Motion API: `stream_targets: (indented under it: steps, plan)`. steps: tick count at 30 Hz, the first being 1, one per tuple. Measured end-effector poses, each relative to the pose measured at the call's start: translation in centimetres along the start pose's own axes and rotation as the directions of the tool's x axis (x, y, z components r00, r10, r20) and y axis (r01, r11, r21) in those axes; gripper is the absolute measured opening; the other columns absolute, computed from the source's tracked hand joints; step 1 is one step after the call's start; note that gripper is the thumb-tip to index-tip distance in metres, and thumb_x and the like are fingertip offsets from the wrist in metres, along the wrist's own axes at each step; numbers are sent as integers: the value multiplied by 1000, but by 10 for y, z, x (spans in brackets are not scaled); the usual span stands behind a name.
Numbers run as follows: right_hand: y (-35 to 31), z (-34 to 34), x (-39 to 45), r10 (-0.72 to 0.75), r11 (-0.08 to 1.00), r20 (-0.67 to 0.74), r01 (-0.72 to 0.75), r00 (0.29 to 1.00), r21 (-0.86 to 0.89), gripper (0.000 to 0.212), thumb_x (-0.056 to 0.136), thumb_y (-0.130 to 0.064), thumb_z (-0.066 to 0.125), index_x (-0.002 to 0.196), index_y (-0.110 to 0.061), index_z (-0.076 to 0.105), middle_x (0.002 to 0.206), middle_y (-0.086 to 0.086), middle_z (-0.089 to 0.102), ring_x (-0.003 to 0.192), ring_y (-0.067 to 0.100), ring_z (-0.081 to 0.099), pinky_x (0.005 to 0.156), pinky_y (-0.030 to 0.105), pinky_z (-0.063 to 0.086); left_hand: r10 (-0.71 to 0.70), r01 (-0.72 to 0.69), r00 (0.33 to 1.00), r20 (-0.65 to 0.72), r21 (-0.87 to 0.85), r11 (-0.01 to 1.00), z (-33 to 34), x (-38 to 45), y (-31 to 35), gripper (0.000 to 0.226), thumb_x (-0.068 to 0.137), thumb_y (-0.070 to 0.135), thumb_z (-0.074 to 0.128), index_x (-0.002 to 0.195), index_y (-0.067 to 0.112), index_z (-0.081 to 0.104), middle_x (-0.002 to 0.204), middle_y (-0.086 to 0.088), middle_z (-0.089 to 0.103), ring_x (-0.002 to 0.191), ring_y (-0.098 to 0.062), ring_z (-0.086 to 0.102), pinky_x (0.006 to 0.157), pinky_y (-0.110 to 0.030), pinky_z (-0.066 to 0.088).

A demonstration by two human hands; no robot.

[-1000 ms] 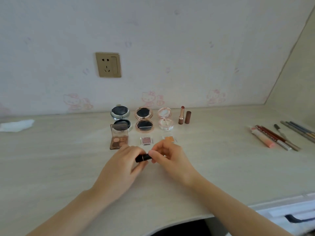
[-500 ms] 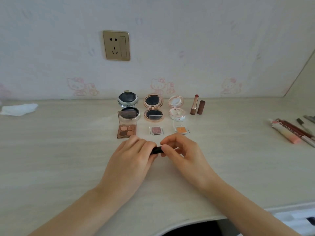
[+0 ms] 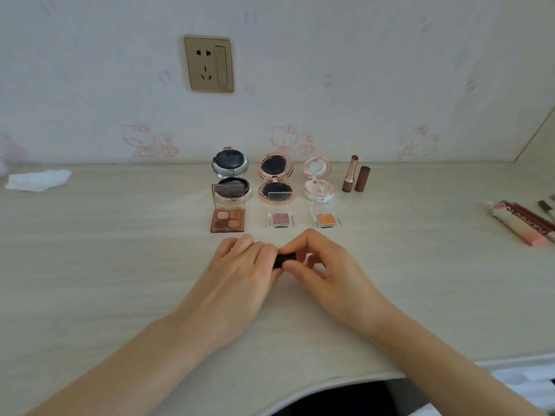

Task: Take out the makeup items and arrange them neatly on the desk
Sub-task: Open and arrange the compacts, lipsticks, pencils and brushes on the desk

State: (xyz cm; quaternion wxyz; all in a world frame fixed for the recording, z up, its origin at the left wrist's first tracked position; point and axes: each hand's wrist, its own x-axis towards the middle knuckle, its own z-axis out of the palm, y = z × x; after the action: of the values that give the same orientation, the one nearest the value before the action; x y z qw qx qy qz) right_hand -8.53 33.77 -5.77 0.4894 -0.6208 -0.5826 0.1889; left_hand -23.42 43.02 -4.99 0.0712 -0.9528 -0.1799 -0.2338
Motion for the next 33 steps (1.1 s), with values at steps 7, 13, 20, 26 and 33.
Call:
stream_targets:
  steps: [7,13,20,26,33]
  plan:
    - [0,-1,-1,-53,999,6,53,999,-8,16,91,-15,60,100,-28,62,92,-18,64,89,17,57,82,33,48,-68,87,993,97,-200,976,-3,1,-5,38,94,51,24,82,20,42,65,-1,53,65,-22,47,75,-35,41]
    - [-3,-1,-1,-33,995,-36,36,999,92,15,84,-18,61,97,-27,62,93,-15,65,85,12,58,79,28,49,-107,118,993,52,-304,945,-2,-3,-3,38,86,54,46,99,18,48,80,13,45,75,-5,31,76,-25,28]
    - [-3,-5,-2,11,973,-131,20,991,231,12,83,-19,63,95,-20,66,94,-11,67,93,11,63,79,29,50,-169,175,984,51,-416,892,5,-6,-8,28,87,55,42,96,29,37,77,24,41,95,22,33,79,-10,30]
    - [-4,-4,-1,76,939,-234,9,969,343,11,86,-2,65,87,-14,63,95,0,74,93,16,71,83,37,57,-297,277,952,76,-625,730,10,-5,-13,10,91,41,44,87,35,38,67,13,49,58,-9,44,52,-22,32]
    - [-2,-4,0,94,950,-260,-8,961,312,10,85,-6,67,91,-12,63,91,0,74,89,19,71,76,35,58,-391,327,914,103,-758,564,9,-3,-12,9,92,35,54,85,29,56,74,5,61,68,-13,58,62,-26,46]
